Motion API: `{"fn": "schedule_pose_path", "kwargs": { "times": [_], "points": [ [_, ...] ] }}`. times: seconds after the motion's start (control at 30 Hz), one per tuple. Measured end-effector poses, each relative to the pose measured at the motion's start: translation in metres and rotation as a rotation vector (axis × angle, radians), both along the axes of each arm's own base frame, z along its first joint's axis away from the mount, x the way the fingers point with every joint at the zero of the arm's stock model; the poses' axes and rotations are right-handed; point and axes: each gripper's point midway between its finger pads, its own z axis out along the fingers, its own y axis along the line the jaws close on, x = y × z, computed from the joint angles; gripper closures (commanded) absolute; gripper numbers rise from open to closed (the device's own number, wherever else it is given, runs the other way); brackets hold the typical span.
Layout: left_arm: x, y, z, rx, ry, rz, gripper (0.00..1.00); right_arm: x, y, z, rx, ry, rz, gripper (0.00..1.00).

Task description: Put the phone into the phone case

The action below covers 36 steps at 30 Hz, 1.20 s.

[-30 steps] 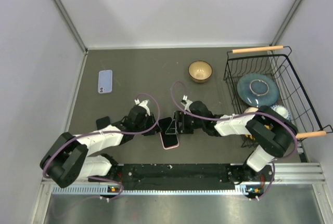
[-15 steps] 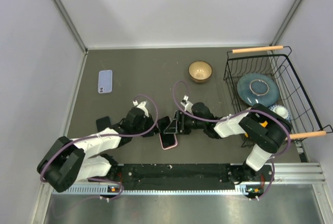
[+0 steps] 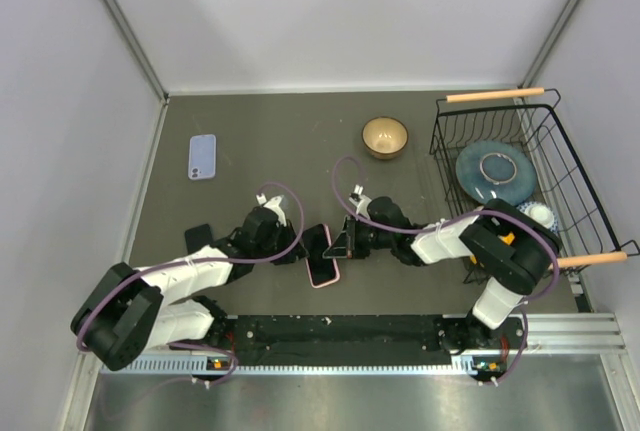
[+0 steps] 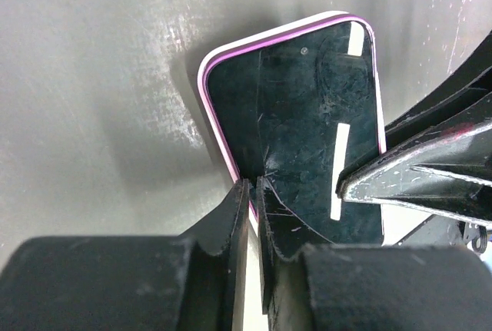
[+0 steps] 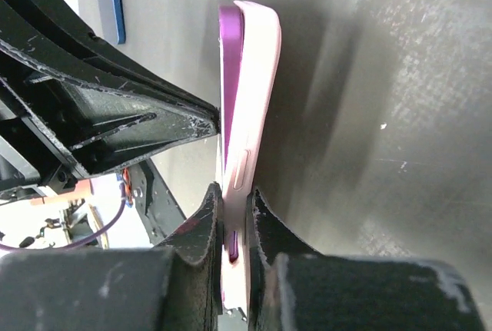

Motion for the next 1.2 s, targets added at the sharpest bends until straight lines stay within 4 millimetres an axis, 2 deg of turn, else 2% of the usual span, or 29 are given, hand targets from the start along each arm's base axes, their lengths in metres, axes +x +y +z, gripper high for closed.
{"fn": "schedule_pose_path", "kwargs": {
  "times": [0.1,0.13,0.23,0.3,0.33,0.37,0.47,0.53,0.63,0.7,0.77,0.97,1.07,1.13,1.2],
  "points": [
    [-0.001,0.001,-0.001,0.005,0.006,0.0,0.85,0.0,0.0,-0.001,-0.017,0.006,0.004,1.0],
    [-0.001,0.001,-0.001,0.006,0.009,0.0,0.85,0.0,0.0,-0.002,-0.023,0.008,0.006,0.9],
    [-0.001,0.001,-0.001,0.007,0.011,0.002,0.85,0.0,-0.001,-0.002,-0.031,0.005,0.011,0.78],
    [-0.001,0.001,-0.001,0.006,0.013,0.003,0.82,0.001,0.0,-0.001,-0.036,-0.004,0.022,0.89],
    [-0.001,0.001,-0.001,0.005,0.013,0.003,0.81,0.001,0.0,-0.001,-0.041,-0.008,0.026,1.0],
    [-0.001,0.001,-0.001,0.005,0.014,0.004,0.79,0.001,0.0,-0.001,-0.044,-0.012,0.03,1.0],
    [-0.002,0.002,0.001,0.012,0.019,0.004,0.62,0.001,0.0,0.0,-0.055,-0.012,0.033,1.0],
    [-0.006,0.004,0.002,0.03,0.03,0.002,0.45,0.0,0.001,0.003,-0.058,-0.032,0.051,1.0],
    [-0.011,0.011,0.01,0.052,0.026,0.003,0.32,-0.004,-0.002,0.013,-0.067,-0.087,0.099,1.0],
    [-0.01,0.014,0.024,0.046,-0.008,0.008,0.26,-0.006,-0.003,0.025,-0.053,-0.123,0.131,1.0],
    [-0.006,0.016,0.049,0.01,-0.079,0.015,0.22,-0.01,-0.004,0.042,-0.011,-0.165,0.172,1.0],
    [-0.002,0.024,0.15,-0.112,-0.392,-0.012,0.18,-0.033,-0.006,0.08,0.084,-0.277,0.375,1.0],
    [-0.008,0.024,0.187,-0.139,-0.499,-0.071,0.18,-0.049,-0.01,0.094,0.13,-0.316,0.476,1.0],
    [-0.014,0.019,0.203,-0.16,-0.537,-0.126,0.2,-0.059,-0.013,0.107,0.175,-0.344,0.53,1.0],
    [-0.022,0.014,0.206,-0.177,-0.537,-0.185,0.21,-0.068,-0.015,0.121,0.225,-0.375,0.576,1.0]
  ]
}}
